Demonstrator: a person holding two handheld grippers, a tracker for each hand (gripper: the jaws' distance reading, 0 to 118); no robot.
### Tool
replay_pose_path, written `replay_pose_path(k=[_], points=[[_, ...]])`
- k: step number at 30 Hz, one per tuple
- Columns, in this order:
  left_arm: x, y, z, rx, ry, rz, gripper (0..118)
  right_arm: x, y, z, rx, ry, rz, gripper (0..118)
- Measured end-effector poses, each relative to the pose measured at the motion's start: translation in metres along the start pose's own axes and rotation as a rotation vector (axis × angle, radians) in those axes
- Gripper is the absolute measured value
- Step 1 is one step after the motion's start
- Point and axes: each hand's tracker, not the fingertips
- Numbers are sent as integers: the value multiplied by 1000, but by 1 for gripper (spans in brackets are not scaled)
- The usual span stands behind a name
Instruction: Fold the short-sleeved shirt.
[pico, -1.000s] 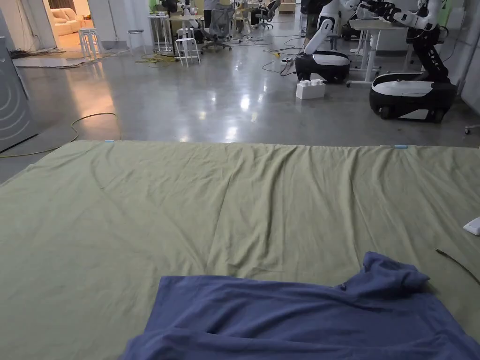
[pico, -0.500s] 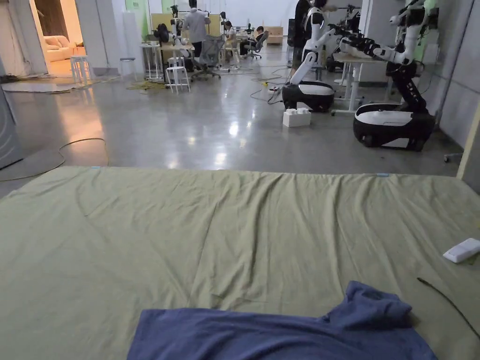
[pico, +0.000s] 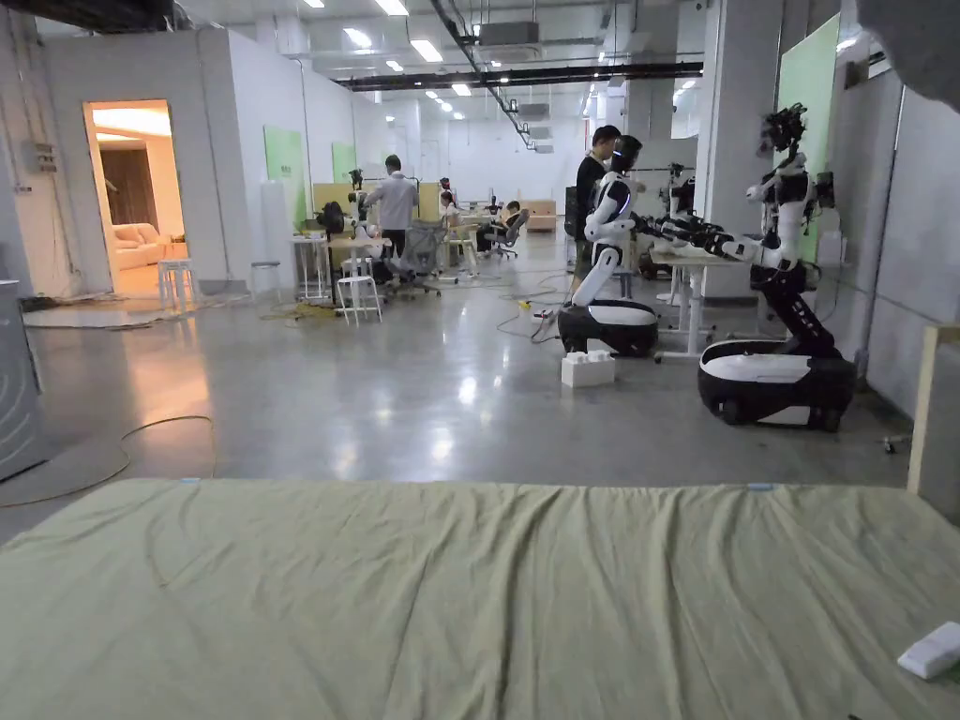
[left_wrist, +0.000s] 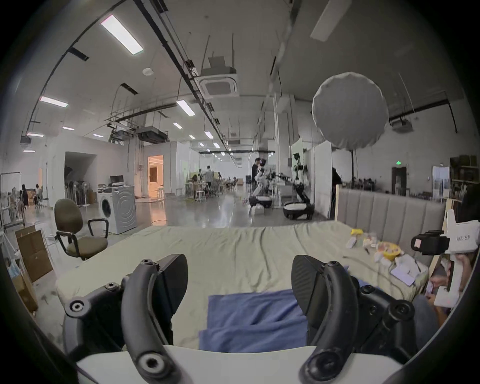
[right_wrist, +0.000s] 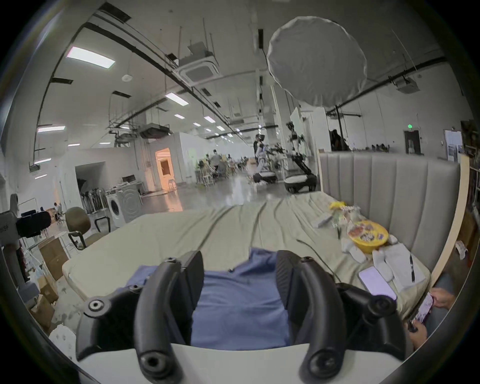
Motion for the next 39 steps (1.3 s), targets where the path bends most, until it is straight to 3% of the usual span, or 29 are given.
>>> replay_pose_path(k=[3,5,8,11,13,19,23,25,27,28,31,32,33,34,35,39], points=[[15,-3,10,99,-7,-75,51,-16,11,3,5,27,14,40],[21,2,10,77,0,-76,17,-25,13,4,0,44,18,13],[19,1,13,58,-32,9,4,-36,9,5,24,67,92,3],[16,-1,11,15,-97,84,0,-46,4,3,31,61,128,0],[14,-4,11,10,-49,7,0,-48,4,2,33,64,125,0],[-4,-9,-4,-45,-53,71,0,-43,1,-11,-10,76,72,0],[-16,-34,-47,-187,-53,80,0,-33,-14,-24,-108,111,22,0],[-23,-51,-88,-272,-66,150,0,-28,-25,-31,-138,96,1,0],[-28,-70,-137,-326,-66,134,0,-24,-37,-40,-203,72,-15,0],[-31,-81,-165,-377,-59,135,2,-22,-44,-44,-214,60,-13,0],[-47,-117,-254,-498,-48,166,60,-14,-55,-52,-262,42,-31,0],[-54,-131,-286,-552,-65,179,68,-14,-58,-54,-275,36,-42,0],[-55,-145,-315,-651,-43,117,68,-11,-62,-56,-294,34,-53,0],[-57,-158,-336,-676,8,76,81,-8,-65,-58,-323,33,-59,0],[-60,-170,-356,-704,23,55,81,-6,-68,-59,-346,31,-51,0],[-80,-207,-407,-809,91,199,81,0,-75,-56,-395,-19,2,0]])
